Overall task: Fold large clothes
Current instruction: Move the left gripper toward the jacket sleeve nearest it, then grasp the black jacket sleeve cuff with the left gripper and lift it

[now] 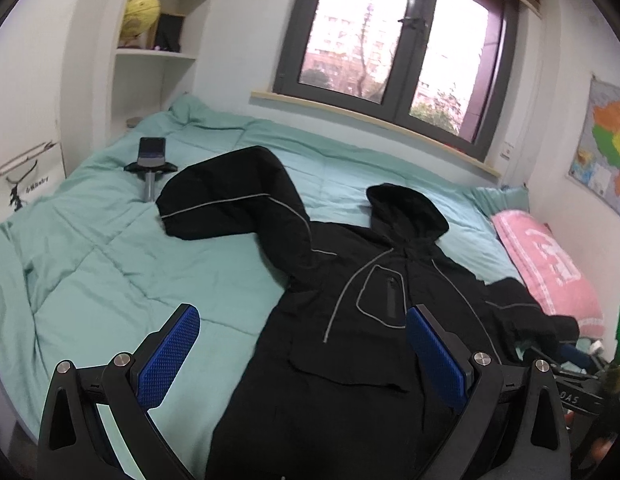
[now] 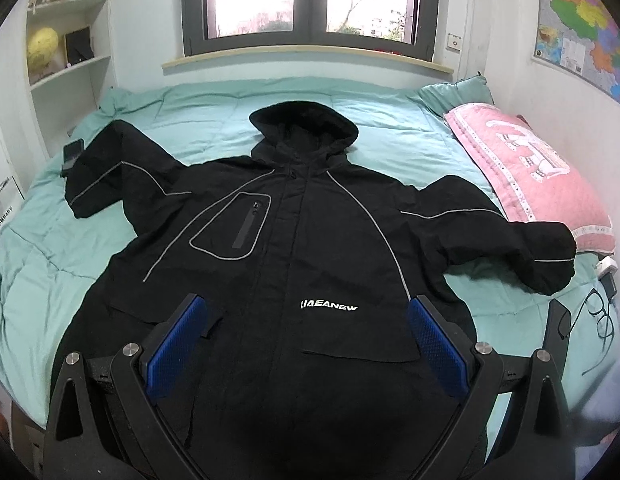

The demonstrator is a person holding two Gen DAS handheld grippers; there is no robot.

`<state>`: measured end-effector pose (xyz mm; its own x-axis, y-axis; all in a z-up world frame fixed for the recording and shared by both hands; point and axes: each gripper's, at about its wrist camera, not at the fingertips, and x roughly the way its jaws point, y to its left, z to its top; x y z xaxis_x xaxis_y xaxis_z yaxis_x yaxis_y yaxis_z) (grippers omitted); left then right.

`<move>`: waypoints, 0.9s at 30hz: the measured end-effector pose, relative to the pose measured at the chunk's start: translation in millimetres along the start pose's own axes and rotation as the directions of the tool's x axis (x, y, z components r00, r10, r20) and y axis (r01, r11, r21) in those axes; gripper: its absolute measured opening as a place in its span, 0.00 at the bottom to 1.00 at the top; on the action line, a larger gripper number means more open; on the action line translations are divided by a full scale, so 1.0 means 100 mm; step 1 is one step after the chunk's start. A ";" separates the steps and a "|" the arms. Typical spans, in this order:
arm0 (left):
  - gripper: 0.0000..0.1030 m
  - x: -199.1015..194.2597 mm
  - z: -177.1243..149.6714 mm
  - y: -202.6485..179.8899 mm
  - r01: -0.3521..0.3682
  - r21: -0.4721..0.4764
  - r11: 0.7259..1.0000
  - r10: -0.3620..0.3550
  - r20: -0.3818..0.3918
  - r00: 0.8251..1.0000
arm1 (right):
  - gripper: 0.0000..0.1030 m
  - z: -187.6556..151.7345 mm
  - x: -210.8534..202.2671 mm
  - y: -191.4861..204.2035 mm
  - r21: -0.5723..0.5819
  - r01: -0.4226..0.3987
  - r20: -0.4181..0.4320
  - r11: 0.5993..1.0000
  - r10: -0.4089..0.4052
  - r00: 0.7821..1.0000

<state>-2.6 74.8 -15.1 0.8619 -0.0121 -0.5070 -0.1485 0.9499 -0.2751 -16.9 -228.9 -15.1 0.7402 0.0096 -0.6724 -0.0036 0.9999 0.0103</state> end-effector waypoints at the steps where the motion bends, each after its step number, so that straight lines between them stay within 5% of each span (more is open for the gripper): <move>1: 0.99 0.02 0.01 0.05 -0.001 -0.015 1.000 0.001 -0.009 1.000 | 0.98 0.00 0.01 0.02 -0.003 -0.003 -0.004 1.000 0.003 1.000; 6: 0.99 0.15 0.04 0.23 -0.009 -0.035 0.999 0.009 -0.011 1.000 | 0.98 0.07 0.08 0.11 -0.013 0.008 0.007 1.000 -0.008 1.000; 13: 0.99 0.54 0.23 0.66 -0.114 -0.060 0.992 0.112 -0.032 0.993 | 0.98 0.26 0.35 0.38 -0.105 -0.003 0.044 0.994 0.008 0.999; 20: 0.99 1.14 0.39 1.38 -0.158 -0.076 0.985 0.149 -0.111 0.983 | 0.98 0.51 1.26 0.53 -0.130 -0.089 0.074 0.988 0.099 0.992; 27: 0.99 1.97 0.64 2.02 -0.052 -0.266 0.963 0.002 -0.185 0.983 | 0.90 0.33 2.20 0.41 0.011 -0.177 0.072 0.984 0.176 0.982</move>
<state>167.9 284.7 -118.3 0.7569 -0.0683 -0.6499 -0.3165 0.8318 -0.4560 168.0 -186.2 -137.7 0.7742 0.1846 -0.6054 -0.1269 0.9824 0.1373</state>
